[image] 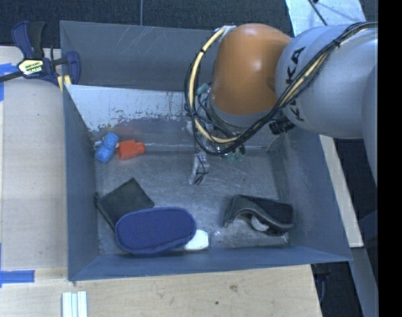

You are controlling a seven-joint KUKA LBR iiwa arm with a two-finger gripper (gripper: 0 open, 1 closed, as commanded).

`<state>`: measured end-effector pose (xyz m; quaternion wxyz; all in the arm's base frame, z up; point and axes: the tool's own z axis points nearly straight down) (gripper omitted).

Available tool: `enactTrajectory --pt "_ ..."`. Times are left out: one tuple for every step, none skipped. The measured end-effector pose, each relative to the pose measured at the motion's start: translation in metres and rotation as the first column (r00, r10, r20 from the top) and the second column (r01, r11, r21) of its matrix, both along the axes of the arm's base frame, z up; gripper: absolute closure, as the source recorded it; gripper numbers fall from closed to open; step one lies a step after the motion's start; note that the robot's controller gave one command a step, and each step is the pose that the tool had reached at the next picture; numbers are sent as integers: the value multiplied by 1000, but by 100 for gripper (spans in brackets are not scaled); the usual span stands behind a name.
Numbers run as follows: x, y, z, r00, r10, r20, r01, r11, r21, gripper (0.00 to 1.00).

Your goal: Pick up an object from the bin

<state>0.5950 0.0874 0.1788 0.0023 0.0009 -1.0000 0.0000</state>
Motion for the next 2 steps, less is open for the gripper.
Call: enactTrajectory --pt "4 61 -74 992 -125 0 125 992 -1 0" --pt "-22 118 -108 985 -170 1 170 985 1 0"
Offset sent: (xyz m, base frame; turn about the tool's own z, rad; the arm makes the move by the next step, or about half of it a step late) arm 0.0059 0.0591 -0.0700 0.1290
